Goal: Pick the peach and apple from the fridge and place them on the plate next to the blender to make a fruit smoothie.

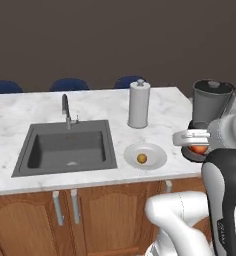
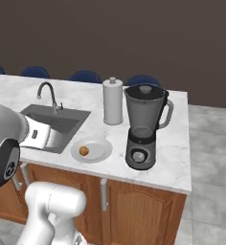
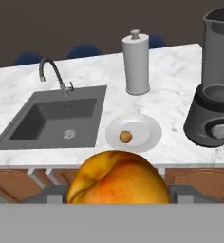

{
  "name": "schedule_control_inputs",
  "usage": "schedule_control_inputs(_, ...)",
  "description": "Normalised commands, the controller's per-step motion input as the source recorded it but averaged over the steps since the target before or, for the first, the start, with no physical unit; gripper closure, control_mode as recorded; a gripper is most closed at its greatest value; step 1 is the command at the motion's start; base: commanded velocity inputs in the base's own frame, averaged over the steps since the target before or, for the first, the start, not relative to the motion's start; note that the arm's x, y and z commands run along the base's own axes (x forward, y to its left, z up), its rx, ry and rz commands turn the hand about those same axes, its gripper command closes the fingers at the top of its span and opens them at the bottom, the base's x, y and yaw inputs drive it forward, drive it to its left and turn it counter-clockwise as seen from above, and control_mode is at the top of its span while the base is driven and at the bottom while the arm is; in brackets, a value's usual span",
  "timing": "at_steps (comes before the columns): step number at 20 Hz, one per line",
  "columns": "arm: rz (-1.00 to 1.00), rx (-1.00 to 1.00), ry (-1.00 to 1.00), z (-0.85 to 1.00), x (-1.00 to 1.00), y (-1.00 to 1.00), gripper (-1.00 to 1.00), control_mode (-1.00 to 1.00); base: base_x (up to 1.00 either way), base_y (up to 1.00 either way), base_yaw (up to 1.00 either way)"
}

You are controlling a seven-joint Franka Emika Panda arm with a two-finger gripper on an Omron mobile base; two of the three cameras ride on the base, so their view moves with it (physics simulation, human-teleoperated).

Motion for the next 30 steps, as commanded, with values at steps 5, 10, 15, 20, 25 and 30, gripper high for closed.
schedule_control_inputs(5, 0.00, 0.00, 0.00, 0.00, 0.00, 0.00, 1.00, 1.00, 0.44, 0.34, -0.19)
schedule_control_inputs(10, 0.00, 0.00, 0.00, 0.00, 0.00, 0.00, 1.00, 1.00, 0.28, 0.08, -0.14)
schedule_control_inputs(15, -0.06, -0.04, 0.12, -0.44, 0.25, 0.00, 1.00, -1.00, 0.12, 0.00, -0.04)
schedule_control_inputs(20, -0.08, -0.15, 0.25, -0.91, 0.65, 0.00, 1.00, -1.00, 0.00, 0.00, 0.00)
schedule_control_inputs(25, -0.02, 0.00, 0.13, -0.60, 0.66, -0.11, 1.00, -1.00, 0.00, 0.00, 0.00)
schedule_control_inputs(30, 0.00, 0.00, 0.12, -0.52, 0.53, -0.20, 1.00, -1.00, 0.00, 0.00, 0.00)
